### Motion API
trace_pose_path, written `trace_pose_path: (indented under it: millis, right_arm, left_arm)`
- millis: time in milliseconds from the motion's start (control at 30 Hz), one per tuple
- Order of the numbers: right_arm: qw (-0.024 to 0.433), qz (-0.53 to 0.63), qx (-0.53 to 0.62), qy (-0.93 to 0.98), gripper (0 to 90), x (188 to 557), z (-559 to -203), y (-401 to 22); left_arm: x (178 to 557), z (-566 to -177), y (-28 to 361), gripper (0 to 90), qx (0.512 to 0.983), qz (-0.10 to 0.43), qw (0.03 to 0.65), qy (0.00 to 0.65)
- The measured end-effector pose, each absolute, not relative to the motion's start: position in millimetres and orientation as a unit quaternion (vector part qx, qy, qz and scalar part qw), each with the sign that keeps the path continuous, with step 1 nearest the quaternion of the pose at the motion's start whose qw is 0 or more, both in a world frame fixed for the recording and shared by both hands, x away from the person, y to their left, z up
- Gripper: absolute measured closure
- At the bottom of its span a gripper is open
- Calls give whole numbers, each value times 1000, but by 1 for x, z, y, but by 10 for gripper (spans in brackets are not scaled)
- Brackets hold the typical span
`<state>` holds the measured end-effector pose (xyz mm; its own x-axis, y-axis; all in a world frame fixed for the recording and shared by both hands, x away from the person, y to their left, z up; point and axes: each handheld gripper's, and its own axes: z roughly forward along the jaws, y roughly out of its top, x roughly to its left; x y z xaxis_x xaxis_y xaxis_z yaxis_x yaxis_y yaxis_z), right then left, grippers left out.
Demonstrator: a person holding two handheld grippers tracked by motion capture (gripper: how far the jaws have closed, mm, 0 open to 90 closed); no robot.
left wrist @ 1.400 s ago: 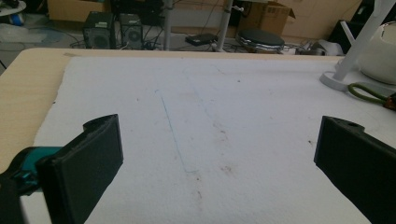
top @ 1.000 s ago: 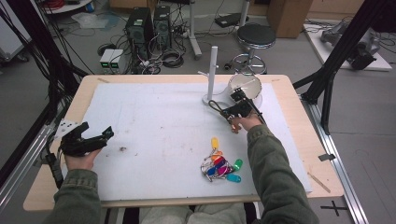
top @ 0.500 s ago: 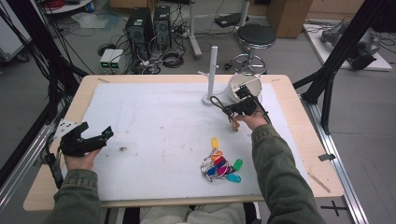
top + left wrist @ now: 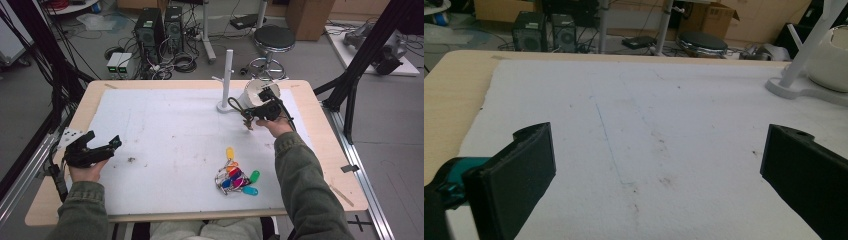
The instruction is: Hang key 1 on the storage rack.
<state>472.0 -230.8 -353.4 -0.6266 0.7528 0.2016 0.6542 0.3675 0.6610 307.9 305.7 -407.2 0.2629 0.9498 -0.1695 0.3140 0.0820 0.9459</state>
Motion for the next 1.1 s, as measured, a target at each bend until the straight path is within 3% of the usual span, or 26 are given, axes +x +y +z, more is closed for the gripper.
trace_pose_path:
  millis: [1100]
  right_arm:
    - [95, 392, 395, 825, 786, 469, -268, -217]
  left_arm:
    - [308, -407, 307, 17, 599, 306, 519, 527]
